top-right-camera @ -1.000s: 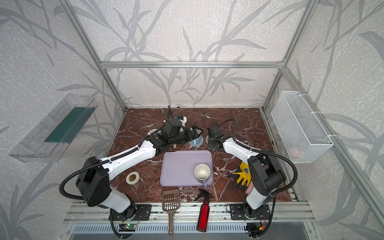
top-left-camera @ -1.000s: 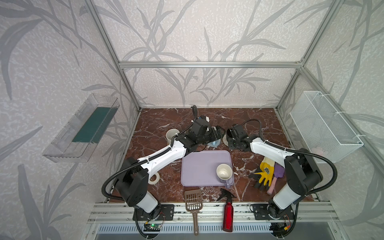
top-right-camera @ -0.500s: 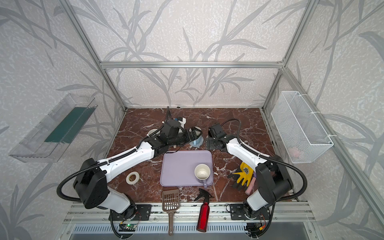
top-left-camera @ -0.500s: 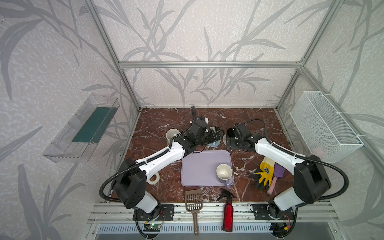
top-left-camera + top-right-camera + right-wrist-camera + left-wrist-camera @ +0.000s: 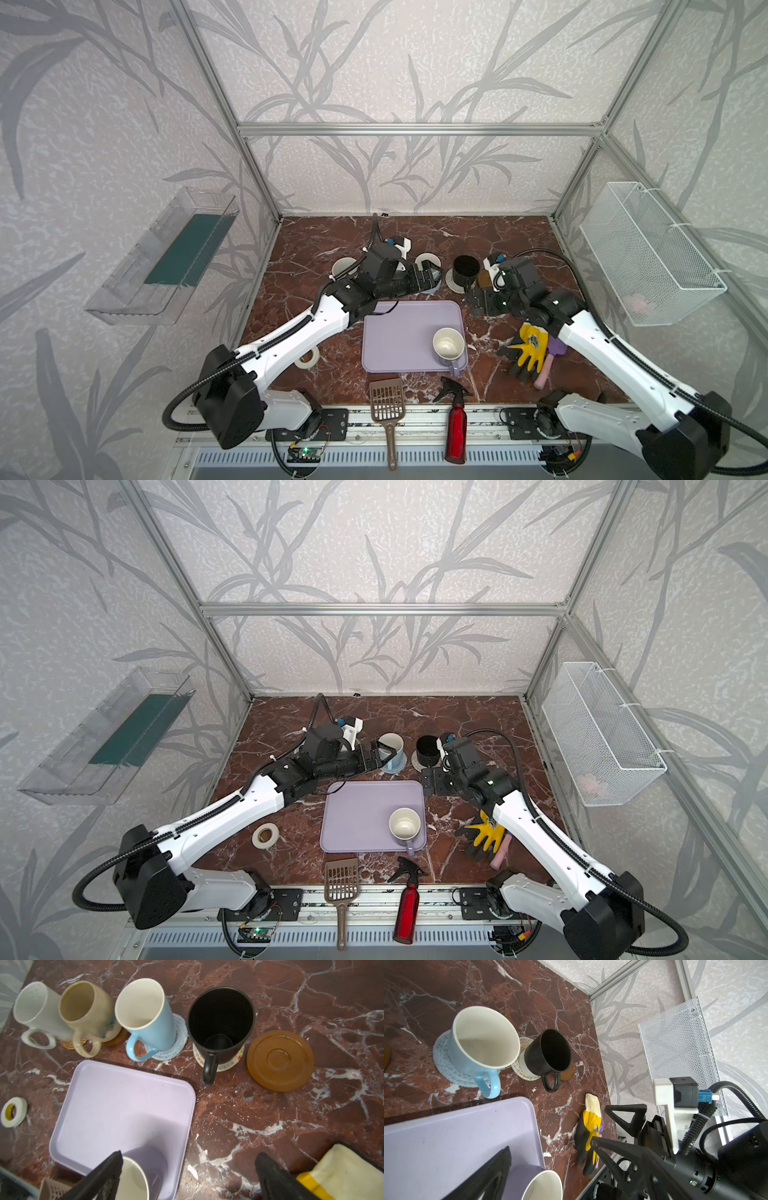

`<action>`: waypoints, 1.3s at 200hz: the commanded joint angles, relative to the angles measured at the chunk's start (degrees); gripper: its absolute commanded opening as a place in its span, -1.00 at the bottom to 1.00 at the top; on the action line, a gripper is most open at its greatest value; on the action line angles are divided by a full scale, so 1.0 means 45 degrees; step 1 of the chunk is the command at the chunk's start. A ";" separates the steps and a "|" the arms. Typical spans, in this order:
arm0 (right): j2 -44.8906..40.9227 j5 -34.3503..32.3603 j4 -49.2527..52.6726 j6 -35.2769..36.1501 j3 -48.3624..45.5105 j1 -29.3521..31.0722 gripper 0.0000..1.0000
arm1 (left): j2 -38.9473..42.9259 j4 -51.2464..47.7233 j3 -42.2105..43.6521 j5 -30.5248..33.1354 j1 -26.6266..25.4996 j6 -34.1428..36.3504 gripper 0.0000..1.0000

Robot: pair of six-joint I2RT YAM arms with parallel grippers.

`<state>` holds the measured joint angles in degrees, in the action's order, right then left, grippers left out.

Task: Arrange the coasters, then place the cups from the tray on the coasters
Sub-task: 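Move the right gripper to the lavender mug on the tray and lower inside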

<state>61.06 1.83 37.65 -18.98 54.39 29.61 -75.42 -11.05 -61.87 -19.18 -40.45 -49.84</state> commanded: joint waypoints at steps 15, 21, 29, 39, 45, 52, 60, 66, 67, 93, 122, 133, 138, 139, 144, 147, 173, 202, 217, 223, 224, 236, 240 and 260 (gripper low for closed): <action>-0.1049 0.0961 0.2245 0.0026 -0.0445 0.1014 0.98 | 0.1291 -0.2170 0.0834 -0.0232 -0.0016 0.0803 0.98; -0.1200 0.0651 0.2392 -0.0071 -0.0531 0.1425 0.98 | 0.1509 -0.2271 0.1014 -0.0208 -0.0016 0.0786 0.98; -0.1390 0.0274 0.2491 -0.0259 -0.0681 0.2049 0.98 | 0.1787 -0.2440 0.1294 -0.0192 -0.0027 0.0784 0.98; -0.1619 -0.0014 0.2456 -0.0624 -0.0963 0.2807 0.98 | 0.2075 -0.2585 0.1619 -0.0191 -0.0016 0.0750 0.98; -0.1719 -0.0142 0.2406 -0.0889 -0.1133 0.3200 0.98 | 0.2226 -0.2640 0.1804 -0.0210 -0.0019 0.0709 0.98; -0.1770 -0.0307 0.2314 -0.1174 -0.1313 0.3672 0.98 | 0.2382 -0.2704 0.1957 -0.0245 -0.0018 0.0659 0.98; -0.1773 -0.0537 0.2219 -0.1491 -0.1495 0.4207 0.98 | 0.2526 -0.2737 0.2194 -0.0312 -0.0018 0.0596 0.98; -0.1725 -0.0760 0.2156 -0.1697 -0.1606 0.4582 0.98 | 0.2634 -0.2720 0.2378 -0.0371 -0.0038 0.0543 0.99; -0.1719 -0.0788 0.2139 -0.1718 -0.1622 0.4636 0.98 | 0.2646 -0.2720 0.2409 -0.0378 -0.0046 0.0536 0.98; -0.1303 -0.1215 0.1941 -0.2287 -0.1980 0.5916 0.98 | 0.2850 -0.2753 0.3028 -0.0561 -0.0055 0.0360 0.98; -0.0853 -0.1427 0.1346 -0.2993 -0.2524 0.6984 0.98 | 0.3093 -0.2674 0.3602 -0.0626 -0.0133 0.0184 0.98; -0.0676 -0.1502 0.1064 -0.3207 -0.2697 0.7247 0.98 | 0.3182 -0.2517 0.3839 -0.0582 -0.0171 0.0032 0.99; -0.0595 -0.1578 0.0902 -0.3287 -0.2774 0.7389 0.98 | 0.3216 -0.2374 0.3988 -0.0582 -0.0190 -0.0075 0.99; -0.0587 -0.1588 0.0877 -0.3304 -0.2782 0.7417 0.98 | 0.3220 -0.2352 0.4015 -0.0582 -0.0201 -0.0095 0.99; -0.0509 -0.1673 0.0689 -0.3347 -0.2854 0.7568 0.98 | 0.3224 -0.2220 0.4143 -0.0599 -0.0229 -0.0175 0.99; -0.0476 -0.1733 0.0617 -0.3385 -0.2883 0.7653 0.98 | 0.3224 -0.2118 0.4208 -0.0618 -0.0248 -0.0220 0.99; 0.0023 -0.2353 0.0164 -0.3637 -0.2994 0.8241 0.98 | 0.3122 -0.1821 0.4686 -0.0718 -0.0425 -0.0372 0.99; 0.0619 -0.2773 -0.0288 -0.4238 -0.3121 0.8590 0.98 | 0.2942 -0.1189 0.5293 -0.0893 -0.0581 -0.0660 0.99; 0.0907 -0.2994 -0.0604 -0.4426 -0.3197 0.8771 0.98 | 0.2874 -0.1138 0.5464 -0.0897 -0.0665 -0.0679 0.99; 0.1041 -0.3021 -0.0722 -0.4481 -0.3252 0.8806 0.98 | 0.2863 -0.1181 0.5501 -0.0833 -0.0662 -0.0664 0.99; 0.1060 -0.3022 -0.0745 -0.4477 -0.3265 0.8819 0.98 | 0.2858 -0.1179 0.5513 -0.0815 -0.0661 -0.0663 0.99; 0.1296 -0.3056 -0.0962 -0.4592 -0.3307 0.8888 0.98 | 0.2820 -0.1202 0.5595 -0.0676 -0.0685 -0.0686 0.99; 0.1363 -0.3090 -0.1024 -0.4616 -0.3345 0.8906 0.98 | 0.2799 -0.1199 0.5618 -0.0634 -0.0697 -0.0697 0.99; 0.1653 -0.3265 -0.1310 -0.4740 -0.3443 0.9024 0.98 | 0.2644 -0.1265 0.5685 -0.0618 -0.0700 -0.0743 0.99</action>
<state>67.26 -10.46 34.11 -38.28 39.97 69.32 -62.92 -17.63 -37.01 -22.52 -43.42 -52.38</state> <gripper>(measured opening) 0.990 0.994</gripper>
